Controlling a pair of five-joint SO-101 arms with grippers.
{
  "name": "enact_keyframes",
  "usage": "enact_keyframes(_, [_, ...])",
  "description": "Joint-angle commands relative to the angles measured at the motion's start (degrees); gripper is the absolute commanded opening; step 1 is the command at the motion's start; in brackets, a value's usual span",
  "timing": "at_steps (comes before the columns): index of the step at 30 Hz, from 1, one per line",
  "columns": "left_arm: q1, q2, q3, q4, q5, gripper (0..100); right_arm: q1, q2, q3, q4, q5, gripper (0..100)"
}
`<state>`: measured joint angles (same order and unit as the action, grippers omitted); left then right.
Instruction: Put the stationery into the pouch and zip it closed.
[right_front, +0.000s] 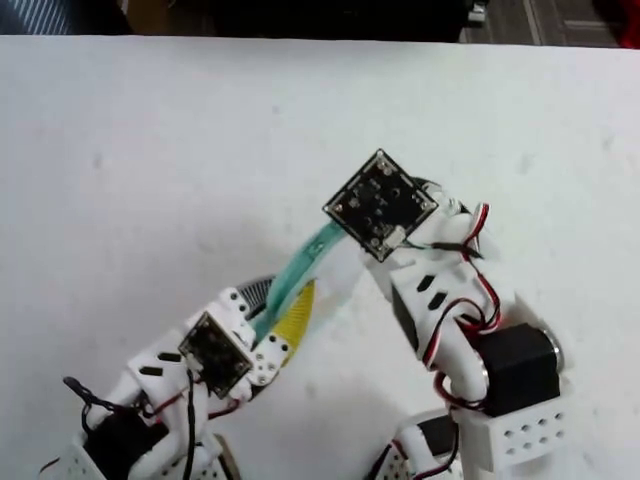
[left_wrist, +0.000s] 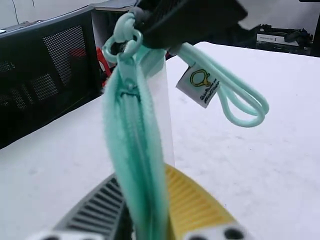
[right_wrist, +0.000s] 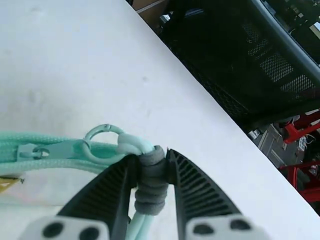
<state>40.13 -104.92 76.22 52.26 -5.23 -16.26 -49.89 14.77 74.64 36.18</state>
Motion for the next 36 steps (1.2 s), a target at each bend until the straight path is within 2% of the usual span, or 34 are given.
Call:
enact_keyframes(1, [0.75, 0.22, -0.18, 2.37, -0.53, 2, 5.23, 4.26, -2.55, -2.86, 0.7, 1.6])
enact_keyframes(6, [0.75, 0.22, -0.26, 2.73, -0.53, 2, 5.58, 8.04, -2.55, -4.44, 0.7, 1.6])
enact_keyframes(21, [0.75, 0.22, -0.26, 2.81, -0.62, 2, 17.89, 18.33, -2.55, -13.85, 0.44, 1.6])
enact_keyframes(36, [0.75, 0.22, -0.26, 2.81, -0.62, 2, 17.63, 18.86, -2.55, -11.65, 0.26, 1.6])
